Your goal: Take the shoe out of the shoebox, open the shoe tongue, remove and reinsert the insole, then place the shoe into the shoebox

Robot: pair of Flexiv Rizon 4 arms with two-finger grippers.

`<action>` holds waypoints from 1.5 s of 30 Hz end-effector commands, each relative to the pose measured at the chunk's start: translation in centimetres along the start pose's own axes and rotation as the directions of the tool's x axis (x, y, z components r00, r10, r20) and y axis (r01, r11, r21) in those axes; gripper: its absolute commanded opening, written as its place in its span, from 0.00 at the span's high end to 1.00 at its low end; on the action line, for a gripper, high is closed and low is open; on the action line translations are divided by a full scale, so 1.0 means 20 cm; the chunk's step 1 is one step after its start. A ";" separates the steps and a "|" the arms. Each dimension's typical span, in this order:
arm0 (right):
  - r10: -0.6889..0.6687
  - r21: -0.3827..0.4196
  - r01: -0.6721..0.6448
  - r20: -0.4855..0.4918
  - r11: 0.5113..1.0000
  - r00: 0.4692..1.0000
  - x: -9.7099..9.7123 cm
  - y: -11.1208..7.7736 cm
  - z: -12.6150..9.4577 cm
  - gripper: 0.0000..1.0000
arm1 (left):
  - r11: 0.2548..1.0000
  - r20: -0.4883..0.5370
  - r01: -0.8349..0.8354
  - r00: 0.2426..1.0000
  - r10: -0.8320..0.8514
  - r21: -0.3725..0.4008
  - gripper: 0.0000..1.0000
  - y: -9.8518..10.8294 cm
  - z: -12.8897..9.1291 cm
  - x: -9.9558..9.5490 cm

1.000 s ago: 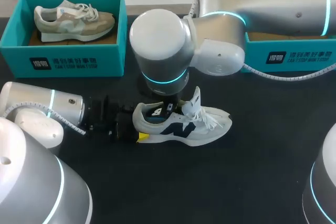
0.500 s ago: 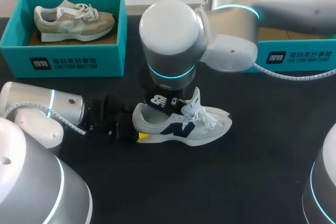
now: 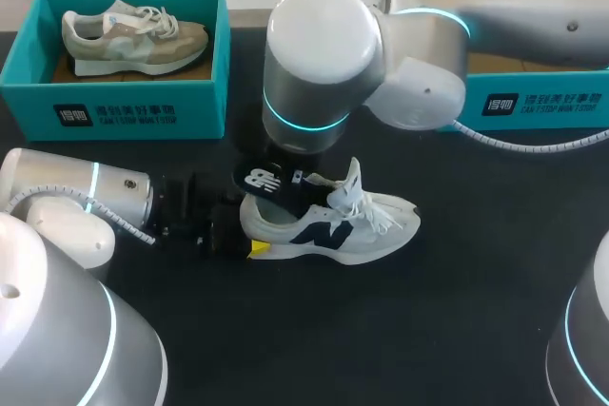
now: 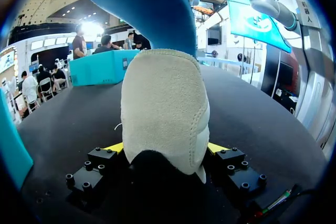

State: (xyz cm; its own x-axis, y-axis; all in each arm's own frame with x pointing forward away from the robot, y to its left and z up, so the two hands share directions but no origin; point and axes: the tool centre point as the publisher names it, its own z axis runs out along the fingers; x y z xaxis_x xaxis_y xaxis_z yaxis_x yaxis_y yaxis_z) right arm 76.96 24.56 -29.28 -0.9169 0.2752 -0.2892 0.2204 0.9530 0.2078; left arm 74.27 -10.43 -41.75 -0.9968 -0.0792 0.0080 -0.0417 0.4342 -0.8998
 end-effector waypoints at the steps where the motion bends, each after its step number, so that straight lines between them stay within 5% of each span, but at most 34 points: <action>1: 0.001 -0.023 -0.001 -0.001 1.000 1.000 -0.01 0.04 -0.01 1.00 | 1.000 -0.002 0.000 1.000 0.000 -0.002 1.00 0.02 0.03 0.01; 21: 0.011 -0.081 -0.016 -0.053 0.997 0.999 -0.01 0.15 0.05 1.00 | 1.000 -0.002 0.000 1.000 0.000 -0.002 1.00 0.02 0.03 0.01; 22: 0.018 -0.068 -0.022 -0.053 0.997 0.998 -0.01 0.14 0.04 0.71 | 1.000 -0.002 0.000 1.000 0.000 -0.002 1.00 0.02 0.03 0.01; 23: 0.032 -0.057 -0.036 -0.060 0.998 0.998 -0.02 0.14 0.04 0.09 | 1.000 -0.002 0.000 1.000 0.000 -0.002 1.00 0.02 0.03 0.01; 24: 0.040 -0.054 -0.043 -0.066 0.998 0.997 -0.02 0.13 0.04 0.00 | 1.000 -0.002 0.000 1.000 0.000 -0.002 1.00 0.02 0.03 0.01; 39: 0.081 0.037 -0.073 -0.332 0.997 0.940 -0.01 0.05 -0.05 0.00 | 1.000 -0.002 0.000 1.000 0.000 -0.002 1.00 0.02 0.03 0.01; 45: 0.081 0.037 -0.073 -0.332 0.997 0.940 -0.01 0.05 -0.05 0.00 | 1.000 -0.002 0.000 1.000 0.000 -0.002 1.00 0.02 0.03 0.01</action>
State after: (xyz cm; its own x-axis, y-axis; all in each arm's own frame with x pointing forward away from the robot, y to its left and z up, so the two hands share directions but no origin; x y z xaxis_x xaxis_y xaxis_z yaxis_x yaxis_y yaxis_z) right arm 76.94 25.24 -27.87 -0.9543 0.2939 0.0538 0.2987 0.9348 0.1924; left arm 74.27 -10.44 -41.75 -0.9969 -0.0789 0.0079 -0.0415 0.4342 -0.8999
